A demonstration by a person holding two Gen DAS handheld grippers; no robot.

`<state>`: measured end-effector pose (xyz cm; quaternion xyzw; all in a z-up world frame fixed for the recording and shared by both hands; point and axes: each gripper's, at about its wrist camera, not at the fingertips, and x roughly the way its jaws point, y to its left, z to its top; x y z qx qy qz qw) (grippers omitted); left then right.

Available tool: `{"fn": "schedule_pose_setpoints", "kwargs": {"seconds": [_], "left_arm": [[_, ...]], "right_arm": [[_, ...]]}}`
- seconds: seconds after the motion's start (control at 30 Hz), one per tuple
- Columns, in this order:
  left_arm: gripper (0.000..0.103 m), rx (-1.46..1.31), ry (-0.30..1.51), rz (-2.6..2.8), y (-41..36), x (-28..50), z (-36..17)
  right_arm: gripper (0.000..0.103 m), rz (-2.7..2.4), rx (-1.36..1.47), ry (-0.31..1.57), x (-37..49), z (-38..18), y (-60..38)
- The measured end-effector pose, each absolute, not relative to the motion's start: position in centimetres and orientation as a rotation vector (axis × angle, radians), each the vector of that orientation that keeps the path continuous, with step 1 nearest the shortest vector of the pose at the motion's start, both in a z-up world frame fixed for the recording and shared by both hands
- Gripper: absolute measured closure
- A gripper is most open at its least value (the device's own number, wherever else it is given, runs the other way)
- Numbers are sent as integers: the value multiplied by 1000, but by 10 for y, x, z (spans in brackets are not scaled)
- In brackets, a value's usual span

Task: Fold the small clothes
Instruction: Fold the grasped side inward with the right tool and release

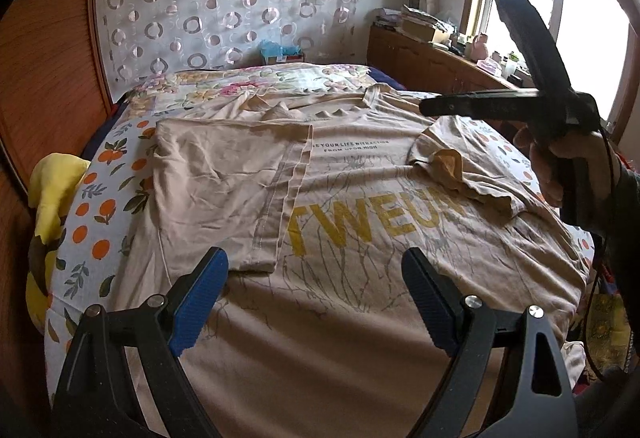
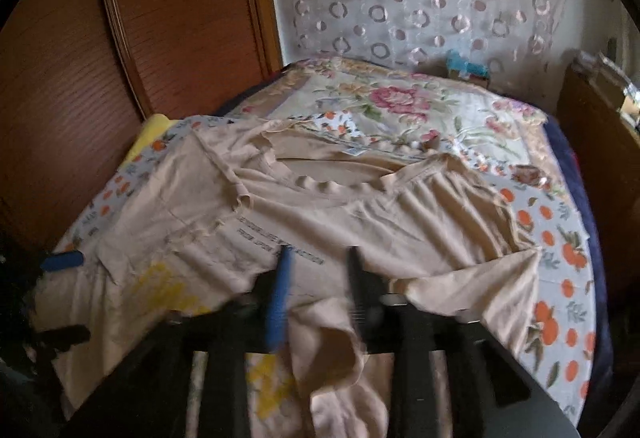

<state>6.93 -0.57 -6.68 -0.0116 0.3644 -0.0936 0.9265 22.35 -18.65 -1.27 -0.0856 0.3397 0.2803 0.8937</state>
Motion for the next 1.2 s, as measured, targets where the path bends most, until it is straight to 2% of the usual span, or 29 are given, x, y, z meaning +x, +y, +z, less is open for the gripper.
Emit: {"fn": "schedule_pose_setpoints", "kwargs": {"seconds": [0.37,0.53,0.6,0.73,0.77,1.07,1.13,1.2], "left_arm": [[14,-25,731,-195,-10,65,-64],[14,-13,738,-203,-16,65,-65],[14,-14,737,-204,-16,65,-65],[14,-10,740,-203,-19,67,-65],[14,-11,738,-204,-17,66,-65],[14,-22,726,-200,-12,66,-61],[14,-27,722,-196,-10,67,-60],[14,-29,719,-190,-8,67,-59]], "right_arm": [[59,573,-262,768,140,-35,-235],[66,580,-304,803,117,-48,-237],[69,583,-326,806,111,-50,-240],[92,545,-396,798,110,-56,-235],[94,548,-393,788,110,-53,-237],[94,621,-338,823,91,-49,-252],[90,636,-326,830,92,-50,-254],[82,640,-308,812,92,-47,-257]]}}
